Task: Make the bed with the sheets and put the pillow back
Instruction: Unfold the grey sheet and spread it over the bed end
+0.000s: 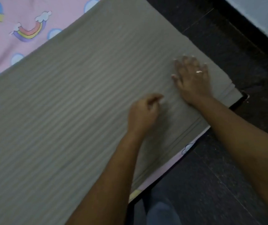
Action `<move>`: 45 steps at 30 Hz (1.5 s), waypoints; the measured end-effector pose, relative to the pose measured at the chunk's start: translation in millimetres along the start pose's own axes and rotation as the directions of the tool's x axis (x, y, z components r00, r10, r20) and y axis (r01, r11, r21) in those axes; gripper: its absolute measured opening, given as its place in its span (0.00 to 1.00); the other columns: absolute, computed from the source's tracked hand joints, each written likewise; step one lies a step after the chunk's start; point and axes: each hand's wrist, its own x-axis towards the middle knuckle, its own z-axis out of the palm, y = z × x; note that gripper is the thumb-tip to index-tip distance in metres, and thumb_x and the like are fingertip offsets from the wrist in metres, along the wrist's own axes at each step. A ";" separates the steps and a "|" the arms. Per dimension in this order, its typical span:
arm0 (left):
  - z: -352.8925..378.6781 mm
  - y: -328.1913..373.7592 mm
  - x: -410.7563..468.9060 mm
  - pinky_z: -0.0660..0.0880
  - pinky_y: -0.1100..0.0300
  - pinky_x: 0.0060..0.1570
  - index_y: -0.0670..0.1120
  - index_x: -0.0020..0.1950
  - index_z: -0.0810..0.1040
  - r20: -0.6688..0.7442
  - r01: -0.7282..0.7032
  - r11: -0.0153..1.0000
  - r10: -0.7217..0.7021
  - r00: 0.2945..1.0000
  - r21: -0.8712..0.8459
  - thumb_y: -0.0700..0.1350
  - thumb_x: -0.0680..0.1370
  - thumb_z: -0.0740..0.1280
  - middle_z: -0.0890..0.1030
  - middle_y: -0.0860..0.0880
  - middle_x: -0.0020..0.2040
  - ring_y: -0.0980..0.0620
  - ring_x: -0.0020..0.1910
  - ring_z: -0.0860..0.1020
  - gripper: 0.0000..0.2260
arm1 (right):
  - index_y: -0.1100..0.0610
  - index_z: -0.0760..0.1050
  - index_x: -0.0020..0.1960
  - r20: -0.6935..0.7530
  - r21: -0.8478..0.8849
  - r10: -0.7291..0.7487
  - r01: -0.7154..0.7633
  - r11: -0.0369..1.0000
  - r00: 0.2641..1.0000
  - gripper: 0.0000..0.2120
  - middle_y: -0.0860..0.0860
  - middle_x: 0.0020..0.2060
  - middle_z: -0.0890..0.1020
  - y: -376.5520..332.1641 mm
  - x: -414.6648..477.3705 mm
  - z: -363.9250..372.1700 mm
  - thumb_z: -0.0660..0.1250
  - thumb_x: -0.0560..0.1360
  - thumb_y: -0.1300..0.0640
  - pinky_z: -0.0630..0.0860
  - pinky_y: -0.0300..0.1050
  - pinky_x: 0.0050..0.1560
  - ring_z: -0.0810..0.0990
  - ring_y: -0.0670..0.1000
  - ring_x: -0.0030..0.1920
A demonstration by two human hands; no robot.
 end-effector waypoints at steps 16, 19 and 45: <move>-138.1 -153.3 -154.8 0.56 0.47 0.71 0.47 0.74 0.65 -0.173 0.120 0.804 -0.022 0.985 0.582 0.46 0.78 0.51 0.66 0.49 0.74 0.49 0.74 0.60 0.24 | 0.57 0.60 0.76 0.198 0.162 -0.858 0.847 0.506 0.474 0.33 0.54 0.74 0.63 -227.9 -125.7 43.8 0.48 0.78 0.38 0.53 0.54 0.74 0.60 0.53 0.75; -179.8 -170.3 -148.0 0.56 0.44 0.71 0.48 0.74 0.65 -0.228 0.186 0.774 -0.056 0.972 0.605 0.47 0.77 0.51 0.65 0.48 0.74 0.48 0.75 0.59 0.24 | 0.59 0.63 0.74 0.134 0.216 -0.877 0.850 0.480 0.461 0.31 0.57 0.72 0.67 -249.6 -93.0 38.8 0.50 0.78 0.41 0.55 0.50 0.72 0.65 0.56 0.72; -367.6 -278.3 -191.2 0.44 0.44 0.73 0.57 0.77 0.52 -0.614 0.640 0.526 -0.256 0.747 0.560 0.55 0.82 0.50 0.52 0.50 0.78 0.50 0.77 0.48 0.23 | 0.54 0.53 0.77 0.015 0.007 -0.377 0.377 0.926 0.926 0.31 0.56 0.77 0.55 -406.6 51.0 68.8 0.44 0.79 0.39 0.50 0.60 0.73 0.53 0.58 0.76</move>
